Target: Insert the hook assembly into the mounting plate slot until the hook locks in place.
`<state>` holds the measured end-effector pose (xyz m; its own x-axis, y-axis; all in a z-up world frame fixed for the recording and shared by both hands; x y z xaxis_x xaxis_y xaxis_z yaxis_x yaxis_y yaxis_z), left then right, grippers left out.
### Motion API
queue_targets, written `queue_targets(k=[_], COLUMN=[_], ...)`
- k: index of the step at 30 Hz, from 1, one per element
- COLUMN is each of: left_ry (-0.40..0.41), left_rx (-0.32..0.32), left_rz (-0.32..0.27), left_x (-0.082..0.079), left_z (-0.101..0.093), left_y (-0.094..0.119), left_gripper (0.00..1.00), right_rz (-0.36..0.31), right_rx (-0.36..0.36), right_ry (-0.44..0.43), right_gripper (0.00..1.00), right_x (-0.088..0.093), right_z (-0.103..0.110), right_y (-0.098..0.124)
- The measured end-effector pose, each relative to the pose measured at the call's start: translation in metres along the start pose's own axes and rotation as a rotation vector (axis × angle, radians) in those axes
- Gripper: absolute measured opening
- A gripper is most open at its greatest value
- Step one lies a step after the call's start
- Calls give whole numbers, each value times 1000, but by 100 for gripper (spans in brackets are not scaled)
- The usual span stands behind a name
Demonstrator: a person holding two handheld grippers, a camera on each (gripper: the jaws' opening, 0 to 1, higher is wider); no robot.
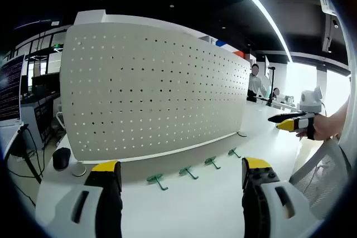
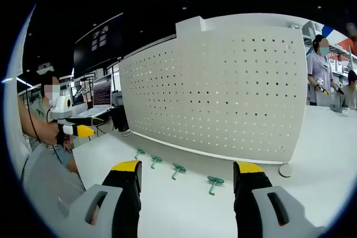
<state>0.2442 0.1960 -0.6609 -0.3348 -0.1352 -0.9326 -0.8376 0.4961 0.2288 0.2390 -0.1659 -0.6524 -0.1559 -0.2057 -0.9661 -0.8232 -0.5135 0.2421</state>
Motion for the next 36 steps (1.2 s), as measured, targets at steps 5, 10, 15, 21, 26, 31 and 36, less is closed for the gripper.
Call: queue_targets(k=[5, 10, 15, 21, 26, 31, 36], left_ry=[-1, 3, 5, 6, 9, 11, 14], left_rx=[-2, -3, -3, -5, -5, -6, -7], left_rz=[-1, -3, -4, -5, -6, -6, -9], left_x=[1, 0, 0, 1, 1, 1, 1], left_z=[1, 0, 0, 0, 0, 0, 0], left_y=[1, 1, 1, 2, 2, 2, 3], left_gripper=[92, 92, 92, 92, 92, 92, 92], right_rz=[1, 0, 0, -1, -2, -2, -1], right_rx=[-1, 0, 0, 0, 1, 0, 0], right_ry=[1, 0, 1, 1, 1, 2, 3], right_gripper=[65, 65, 65, 65, 65, 65, 64], right_x=[0, 0, -1, -1, -1, -1, -1], right_z=[0, 0, 1, 1, 1, 1, 1], right_y=[0, 0, 0, 0, 0, 0, 0])
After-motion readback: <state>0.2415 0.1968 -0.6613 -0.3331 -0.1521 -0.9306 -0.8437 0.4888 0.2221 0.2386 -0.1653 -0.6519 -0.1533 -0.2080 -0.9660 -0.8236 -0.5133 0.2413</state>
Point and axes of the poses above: the point that each gripper's makers call its tool centre point, and the gripper's own axes: y roughly backward along the fingers, z roughly to its left, x roughly out of its underside, the point moved 7 cm from there along y, roughly backward along the fingers, and after that the axes turned 10 degrees about y, right-handed, at the moved point
